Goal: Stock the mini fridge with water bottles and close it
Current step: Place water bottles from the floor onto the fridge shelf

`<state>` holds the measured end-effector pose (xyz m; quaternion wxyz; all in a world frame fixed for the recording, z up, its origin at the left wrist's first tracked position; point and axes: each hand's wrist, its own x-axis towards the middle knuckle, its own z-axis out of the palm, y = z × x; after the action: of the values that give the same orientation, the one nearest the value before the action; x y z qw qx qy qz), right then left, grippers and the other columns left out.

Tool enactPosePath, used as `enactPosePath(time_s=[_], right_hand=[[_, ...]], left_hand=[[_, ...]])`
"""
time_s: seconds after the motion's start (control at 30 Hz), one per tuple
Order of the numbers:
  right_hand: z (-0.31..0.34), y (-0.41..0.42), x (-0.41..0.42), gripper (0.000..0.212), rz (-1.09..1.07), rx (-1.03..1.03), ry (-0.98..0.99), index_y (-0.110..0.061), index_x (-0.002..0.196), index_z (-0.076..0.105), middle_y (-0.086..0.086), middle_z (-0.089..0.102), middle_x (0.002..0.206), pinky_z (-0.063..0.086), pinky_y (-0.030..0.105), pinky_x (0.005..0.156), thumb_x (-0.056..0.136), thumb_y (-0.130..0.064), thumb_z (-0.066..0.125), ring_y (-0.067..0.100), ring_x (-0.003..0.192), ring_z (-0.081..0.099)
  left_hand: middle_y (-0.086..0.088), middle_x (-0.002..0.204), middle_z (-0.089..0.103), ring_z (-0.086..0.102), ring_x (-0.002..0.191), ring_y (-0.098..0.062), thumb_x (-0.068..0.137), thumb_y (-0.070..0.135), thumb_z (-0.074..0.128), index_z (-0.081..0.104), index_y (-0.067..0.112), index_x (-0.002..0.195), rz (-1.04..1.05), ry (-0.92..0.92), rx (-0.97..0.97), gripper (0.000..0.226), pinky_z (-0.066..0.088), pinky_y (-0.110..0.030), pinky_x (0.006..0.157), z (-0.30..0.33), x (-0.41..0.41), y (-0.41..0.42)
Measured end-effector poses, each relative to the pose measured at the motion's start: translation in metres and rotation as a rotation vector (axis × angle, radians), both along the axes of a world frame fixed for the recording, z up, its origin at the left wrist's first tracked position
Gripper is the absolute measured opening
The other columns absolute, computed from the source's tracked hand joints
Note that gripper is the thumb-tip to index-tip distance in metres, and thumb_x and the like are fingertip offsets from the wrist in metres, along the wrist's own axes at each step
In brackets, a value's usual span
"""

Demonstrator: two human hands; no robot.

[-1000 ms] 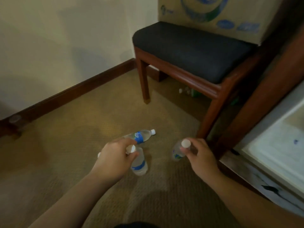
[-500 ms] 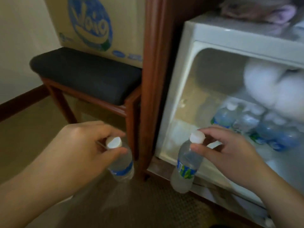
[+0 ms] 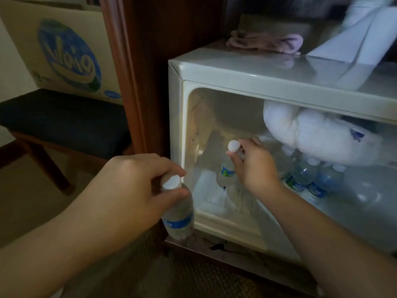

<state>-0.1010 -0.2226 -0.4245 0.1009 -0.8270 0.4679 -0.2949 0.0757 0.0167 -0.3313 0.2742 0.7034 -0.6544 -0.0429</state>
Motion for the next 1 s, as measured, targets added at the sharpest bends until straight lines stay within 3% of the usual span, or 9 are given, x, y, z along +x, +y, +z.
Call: enactPosePath(time_s=[0.17,0.27,0.37,0.67,0.8,0.9,0.97,1.0], right_hand=[[-0.004,-0.029,0.021,0.026,-0.044,0.048,0.128,-0.005,0.115,0.063,0.013,0.054,0.127,0.04,0.032,0.083,0.1,-0.026,0.06,0.033,0.111,0.058],[0.001,-0.039,0.027,0.032,-0.059,0.104,0.17,-0.002,0.125,0.059,0.017,0.052,0.134,0.04,0.031,0.092,0.101,-0.024,0.06,0.034,0.123,0.053],[0.009,-0.044,0.033,0.038,-0.112,0.142,0.189,-0.002,0.132,0.055,0.018,0.048,0.141,0.042,0.033,0.096,0.103,-0.027,0.058,0.034,0.123,0.055],[0.015,-0.045,0.033,0.031,-0.11,0.106,0.287,-0.001,0.127,0.056,0.022,0.054,0.13,0.045,0.034,0.092,0.104,-0.021,0.057,0.036,0.116,0.058],[0.017,-0.039,0.03,0.033,-0.098,0.068,0.342,-0.003,0.13,0.053,0.02,0.056,0.128,0.045,0.032,0.09,0.097,-0.008,0.061,0.031,0.119,0.056],[0.011,-0.029,0.02,0.058,-0.012,0.039,0.301,-0.006,0.144,0.046,0.018,0.051,0.133,0.042,0.029,0.095,0.09,0.001,0.062,0.03,0.123,0.052],[-0.002,-0.02,0.009,0.068,0.029,-0.029,0.194,-0.009,0.151,0.044,0.02,0.045,0.141,0.045,0.032,0.102,0.087,-0.001,0.065,0.034,0.126,0.051],[-0.01,-0.014,0.001,0.064,0.047,-0.066,0.098,-0.01,0.15,0.047,0.021,0.043,0.143,0.047,0.035,0.104,0.089,-0.004,0.064,0.036,0.126,0.051]], left_hand=[[0.025,0.09,0.067,0.064,0.087,0.007,0.082,0.049,0.071,0.074,0.039,0.109,0.017,0.003,-0.009,0.03,0.047,-0.01,0.066,-0.001,-0.005,-0.005],[0.025,0.091,0.068,0.064,0.09,0.007,0.081,0.051,0.069,0.074,0.038,0.11,0.023,0.02,-0.026,0.032,0.047,-0.009,0.066,-0.003,-0.005,-0.006],[0.024,0.092,0.069,0.065,0.083,0.006,0.08,0.052,0.068,0.075,0.036,0.11,0.026,0.025,-0.033,0.035,0.048,-0.01,0.068,-0.006,-0.007,-0.009],[0.021,0.096,0.068,0.065,0.078,0.007,0.082,0.053,0.066,0.075,0.033,0.115,0.04,0.004,-0.04,0.039,0.046,-0.006,0.068,-0.004,-0.02,-0.034],[0.02,0.101,0.067,0.063,0.08,0.007,0.083,0.05,0.066,0.074,0.032,0.118,0.062,0.012,-0.058,0.04,0.042,-0.004,0.067,-0.003,-0.031,-0.048],[0.017,0.103,0.071,0.065,0.083,0.002,0.086,0.044,0.072,0.074,0.032,0.119,0.095,0.032,-0.067,0.035,0.044,-0.004,0.071,-0.006,-0.037,-0.06],[0.012,0.104,0.073,0.068,0.086,-0.003,0.088,0.042,0.072,0.073,0.031,0.12,0.108,0.034,-0.076,0.034,0.054,-0.017,0.079,-0.008,-0.041,-0.07],[0.012,0.103,0.073,0.068,0.088,-0.003,0.09,0.042,0.071,0.072,0.031,0.121,0.109,0.027,-0.08,0.034,0.058,-0.023,0.081,-0.01,-0.043,-0.075]])
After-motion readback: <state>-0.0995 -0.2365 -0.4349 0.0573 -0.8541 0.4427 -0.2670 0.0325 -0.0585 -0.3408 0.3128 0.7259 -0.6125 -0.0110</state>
